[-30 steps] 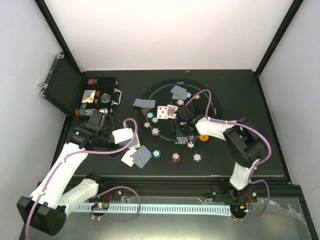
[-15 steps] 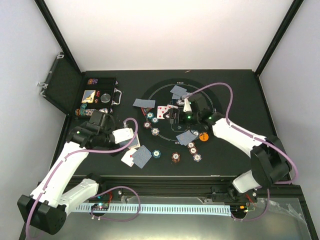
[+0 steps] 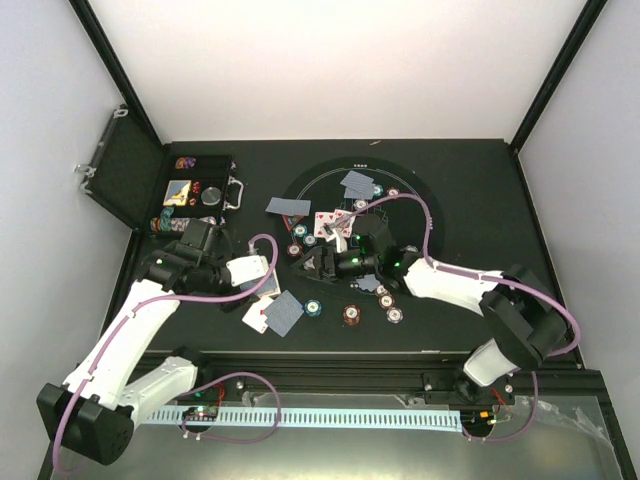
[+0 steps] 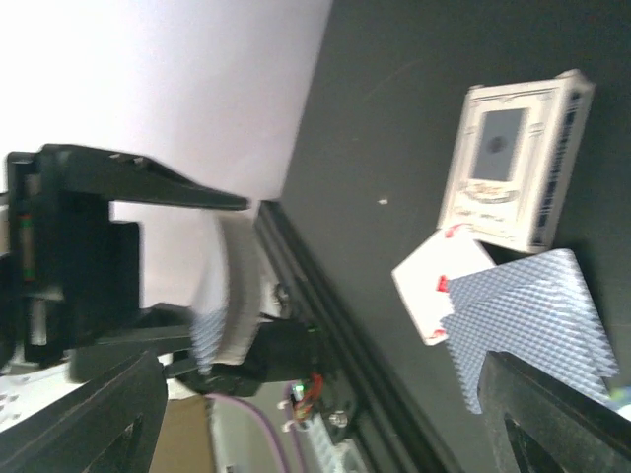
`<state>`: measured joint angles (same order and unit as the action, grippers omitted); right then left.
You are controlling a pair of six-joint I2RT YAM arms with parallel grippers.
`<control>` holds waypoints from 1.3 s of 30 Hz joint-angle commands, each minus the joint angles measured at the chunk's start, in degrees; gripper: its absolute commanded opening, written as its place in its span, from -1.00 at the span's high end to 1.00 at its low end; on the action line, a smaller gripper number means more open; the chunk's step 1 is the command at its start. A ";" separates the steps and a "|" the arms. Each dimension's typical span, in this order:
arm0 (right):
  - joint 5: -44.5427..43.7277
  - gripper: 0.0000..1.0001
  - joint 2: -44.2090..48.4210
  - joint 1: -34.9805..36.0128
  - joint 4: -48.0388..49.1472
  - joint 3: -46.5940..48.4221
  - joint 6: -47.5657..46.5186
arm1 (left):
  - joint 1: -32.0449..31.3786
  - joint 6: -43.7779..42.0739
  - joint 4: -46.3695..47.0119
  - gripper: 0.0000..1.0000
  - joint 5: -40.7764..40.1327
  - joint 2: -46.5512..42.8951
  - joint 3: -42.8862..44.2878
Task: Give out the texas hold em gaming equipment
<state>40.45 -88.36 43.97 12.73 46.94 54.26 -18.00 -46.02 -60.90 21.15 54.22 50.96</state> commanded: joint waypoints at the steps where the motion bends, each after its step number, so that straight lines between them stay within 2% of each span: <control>1: 3.47 -0.73 -1.89 3.28 7.75 2.18 5.31 | 0.16 0.30 0.59 0.96 1.92 0.45 1.84; 7: 4.51 -0.54 -8.13 6.09 9.35 6.75 6.68 | 0.16 0.27 0.53 0.96 1.73 0.12 1.78; 14: 8.13 -0.47 -17.02 9.02 14.73 12.84 10.96 | 0.16 0.14 0.52 0.96 1.55 -0.12 1.62; 18: 9.46 -0.45 -20.88 9.47 19.83 14.03 14.59 | 0.16 0.10 0.44 0.96 1.41 -0.02 1.51; 22: 9.86 -0.36 -23.23 9.12 20.32 14.25 15.40 | 0.20 -0.03 0.31 0.96 1.35 -0.23 1.51; 29: 10.24 -0.23 -22.90 5.76 20.72 9.94 14.83 | 0.16 -0.21 0.00 0.97 1.09 -0.51 1.42; 35: 9.75 -0.10 -19.31 3.70 16.14 7.29 10.82 | 0.16 -0.21 0.11 0.97 1.14 -0.56 1.26; 39: 9.54 0.06 -17.05 3.66 14.59 6.95 9.36 | 0.17 -0.12 0.13 0.97 1.27 -0.51 1.25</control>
<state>51.79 -107.35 48.45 32.95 55.42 66.57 -18.00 -46.02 -61.10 20.78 54.48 50.94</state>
